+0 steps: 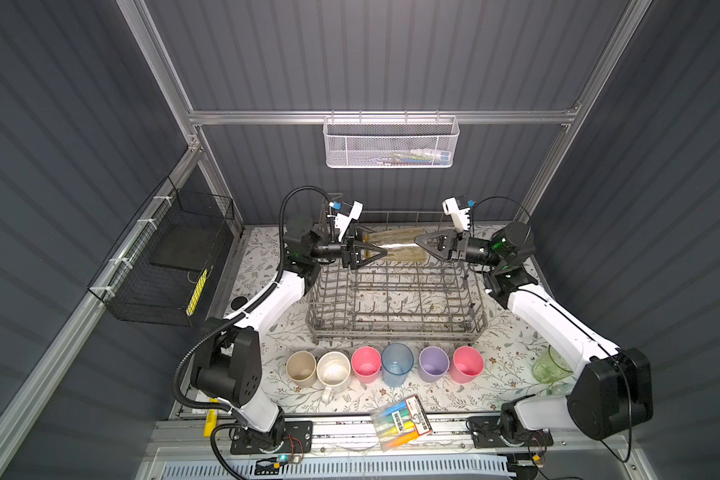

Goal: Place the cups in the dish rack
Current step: 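Grasp the amber glass with the left gripper while the right gripper releases it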

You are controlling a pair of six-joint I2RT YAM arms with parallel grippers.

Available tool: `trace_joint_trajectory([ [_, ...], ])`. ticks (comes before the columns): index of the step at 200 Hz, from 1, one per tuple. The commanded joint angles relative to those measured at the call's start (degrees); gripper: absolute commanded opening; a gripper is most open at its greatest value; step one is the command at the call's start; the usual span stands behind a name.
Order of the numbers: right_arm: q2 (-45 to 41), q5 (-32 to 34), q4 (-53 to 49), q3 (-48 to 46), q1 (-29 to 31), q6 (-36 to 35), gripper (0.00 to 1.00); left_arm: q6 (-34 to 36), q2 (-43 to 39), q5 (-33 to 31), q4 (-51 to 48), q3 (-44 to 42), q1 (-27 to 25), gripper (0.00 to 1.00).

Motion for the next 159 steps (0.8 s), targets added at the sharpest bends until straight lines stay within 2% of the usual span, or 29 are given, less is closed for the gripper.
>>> trace_joint_trajectory([
  [1, 0.81, -0.19, 3.31, -0.25, 0.39, 0.41, 0.00, -5.31, 0.41, 2.55, 8.39, -1.13, -0.81, 0.43],
  [13, 0.81, -0.40, 3.20, -0.29, 0.32, 0.25, 0.00, -6.89, 0.70, 2.68, 10.57, -1.35, -0.76, 0.31],
  [38, 0.68, -0.62, 1.11, 0.14, -0.03, -0.90, 0.00, -8.83, 0.64, 2.53, 13.15, -1.74, -0.76, 0.18],
  [52, 0.04, -0.48, -1.02, 0.11, -0.50, -2.44, 0.12, -8.48, 0.38, 2.24, 12.69, -1.75, -0.76, 0.12],
  [67, -0.89, -0.31, -3.47, 0.06, -1.12, -4.20, 0.19, -6.55, -0.26, 1.84, 10.19, -1.74, -0.76, 0.07],
  [100, -3.55, 0.24, -8.57, -0.28, -2.87, -7.39, 0.43, 2.77, -2.61, -0.07, -1.10, -1.24, -0.76, 0.02],
  [116, -4.69, 0.96, -9.38, -0.90, -3.88, -7.90, 0.47, 6.02, -3.36, -0.90, -5.03, -0.86, -0.77, 0.01],
  [141, -5.64, 0.86, -9.54, -1.61, -5.75, -7.56, 0.55, 6.43, -3.72, -2.25, -5.74, -0.81, -0.83, 0.00],
  [159, -6.77, 0.69, -9.97, -2.42, -7.86, -7.82, 0.57, 8.02, -3.93, -3.73, -9.40, -0.06, -0.77, 0.00],
])
